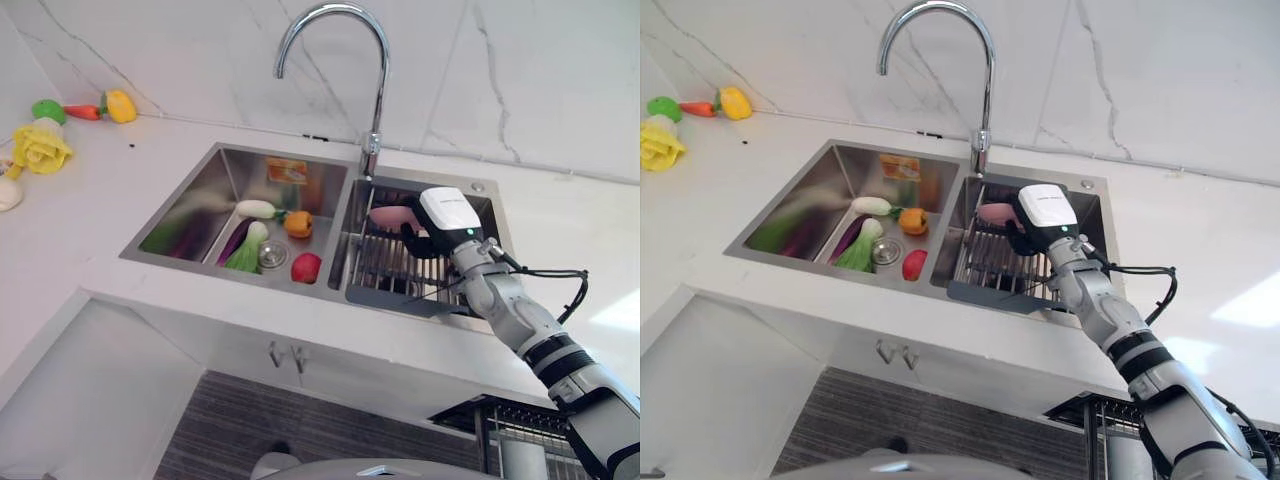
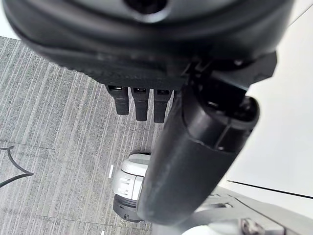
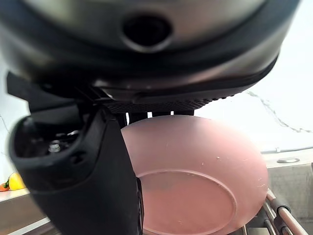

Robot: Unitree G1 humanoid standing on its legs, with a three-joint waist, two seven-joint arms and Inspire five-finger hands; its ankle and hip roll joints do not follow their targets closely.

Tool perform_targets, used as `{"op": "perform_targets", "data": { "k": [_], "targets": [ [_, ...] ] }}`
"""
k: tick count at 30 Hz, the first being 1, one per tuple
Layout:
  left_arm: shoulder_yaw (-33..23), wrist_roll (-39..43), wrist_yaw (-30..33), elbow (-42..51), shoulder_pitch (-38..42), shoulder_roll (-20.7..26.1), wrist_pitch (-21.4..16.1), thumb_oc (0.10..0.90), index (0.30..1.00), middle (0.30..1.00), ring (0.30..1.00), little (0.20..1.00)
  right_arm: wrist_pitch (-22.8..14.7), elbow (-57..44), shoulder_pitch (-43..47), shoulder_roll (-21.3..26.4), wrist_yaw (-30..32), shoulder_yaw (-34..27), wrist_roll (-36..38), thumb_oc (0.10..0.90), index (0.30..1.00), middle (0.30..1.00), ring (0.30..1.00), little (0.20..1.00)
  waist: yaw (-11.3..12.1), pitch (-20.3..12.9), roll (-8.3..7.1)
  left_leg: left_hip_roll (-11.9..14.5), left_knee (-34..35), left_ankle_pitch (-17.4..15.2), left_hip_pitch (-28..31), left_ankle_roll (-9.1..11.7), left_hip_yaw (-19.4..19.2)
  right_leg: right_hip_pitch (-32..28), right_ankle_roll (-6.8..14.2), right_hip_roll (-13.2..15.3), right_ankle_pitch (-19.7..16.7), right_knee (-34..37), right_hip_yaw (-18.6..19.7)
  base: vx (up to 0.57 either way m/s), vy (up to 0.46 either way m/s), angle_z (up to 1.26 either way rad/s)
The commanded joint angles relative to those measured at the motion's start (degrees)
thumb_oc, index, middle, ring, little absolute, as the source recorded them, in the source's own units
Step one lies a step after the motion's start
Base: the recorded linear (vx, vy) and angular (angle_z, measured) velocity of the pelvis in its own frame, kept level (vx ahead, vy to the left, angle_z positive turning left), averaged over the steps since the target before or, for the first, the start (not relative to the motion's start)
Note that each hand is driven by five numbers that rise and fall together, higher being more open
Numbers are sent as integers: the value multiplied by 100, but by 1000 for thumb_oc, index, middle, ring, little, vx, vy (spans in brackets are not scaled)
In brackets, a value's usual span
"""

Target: Place the dishes in the dishwasher.

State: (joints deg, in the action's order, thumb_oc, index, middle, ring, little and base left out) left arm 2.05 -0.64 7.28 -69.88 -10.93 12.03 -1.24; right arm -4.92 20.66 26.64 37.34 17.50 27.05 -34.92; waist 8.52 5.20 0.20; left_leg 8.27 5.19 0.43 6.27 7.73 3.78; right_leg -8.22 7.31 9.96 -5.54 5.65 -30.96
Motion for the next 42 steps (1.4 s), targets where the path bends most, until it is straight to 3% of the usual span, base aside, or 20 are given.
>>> {"op": "perform_targets", "data": {
  "k": [1,9,16,22,29,32,35,36,38,39,40,42],
  "targets": [
    [459,-174,105,-251,209,182,-77,800,900,900,900,900,-137,-713,507,448,319,-186,-39,400,300,300,300,300,45,-140,-127,52,-21,-304,177,-49,-465,-50,250,295,377,-99,285,0,0,0],
    [362,-155,147,-290,237,130,-6,800,900,900,900,900,-239,-1765,31,454,606,-1073,416,400,300,300,300,300,-67,-144,-136,59,-19,-337,223,-73,-536,-2,263,300,353,-97,382,-1,7,-4],
    [190,-156,175,-321,223,40,80,800,900,900,900,900,-568,-3222,-816,-27,822,-2408,1296,400,300,300,300,300,-250,-137,-159,-2,-19,-418,284,-154,-650,104,309,334,285,-112,563,-12,43,-13],
    [117,-222,140,-263,206,10,61,800,900,900,900,900,-555,-4031,-1560,159,972,-3289,893,400,300,300,300,300,-452,-141,-225,-104,-19,-511,378,-258,-776,199,381,419,229,-272,719,-7,69,-17],
    [185,-415,2,-223,234,14,-3,800,900,900,900,900,-331,-3994,-2328,777,1312,-4239,239,400,300,300,300,300,-737,-103,-291,-268,-21,-593,441,-408,-963,440,517,610,148,-545,897,-27,112,-26],
    [239,-556,-79,-213,395,74,-57,800,900,900,900,900,-58,-3777,-2728,1133,1568,-4753,-264,400,300,300,300,300,-1001,52,-359,-463,-19,-657,408,-505,-1150,746,691,840,-147,-604,1115,-124,159,-23],
    [350,-778,-39,-115,467,124,-134,800,900,900,900,900,133,-3527,-2824,1319,1684,-4898,-508,400,300,300,300,300,-1063,163,-373,-572,-19,-715,407,-568,-1375,991,767,952,-433,-580,1273,-143,119,-62],
    [608,-1150,-64,42,526,229,-206,800,900,900,900,900,218,-3351,-2795,1449,1812,-4903,-653,400,300,300,300,300,-1141,288,-391,-589,-19,-728,394,-588,-1714,1303,769,1104,-830,-617,1195,-208,73,-97],
    [588,-1110,-103,150,573,317,-193,800,900,900,900,900,299,-3163,-2766,1528,1856,-4790,-755,400,300,300,300,300,-1031,383,-335,-476,-41,-715,319,-597,-2142,1394,769,1320,-754,-691,487,-200,69,-156],
    [577,-1106,-106,158,569,318,-187,800,900,900,900,900,298,-3138,-2734,1535,1868,-4761,-757,400,300,300,300,300,-1042,384,-332,-469,-42,-718,319,-594,-2142,1391,769,1313,-753,-689,482,-155,60,-142],
    [310,-869,-88,165,491,361,-151,800,900,900,900,900,358,-2974,-2773,1660,1722,-4578,-975,400,300,300,300,300,-849,322,-318,-351,-55,-771,301,-586,-2547,1211,765,1559,-669,-687,-471,-91,26,-113],
    [-62,-511,-53,95,402,306,-96,800,900,900,900,900,460,-2849,-2886,1689,1537,-4469,-1150,400,300,300,300,300,-827,272,-374,-314,-64,-717,325,-596,-2759,1131,769,1704,-789,-818,-752,-59,-44,-146]
  ]
}}
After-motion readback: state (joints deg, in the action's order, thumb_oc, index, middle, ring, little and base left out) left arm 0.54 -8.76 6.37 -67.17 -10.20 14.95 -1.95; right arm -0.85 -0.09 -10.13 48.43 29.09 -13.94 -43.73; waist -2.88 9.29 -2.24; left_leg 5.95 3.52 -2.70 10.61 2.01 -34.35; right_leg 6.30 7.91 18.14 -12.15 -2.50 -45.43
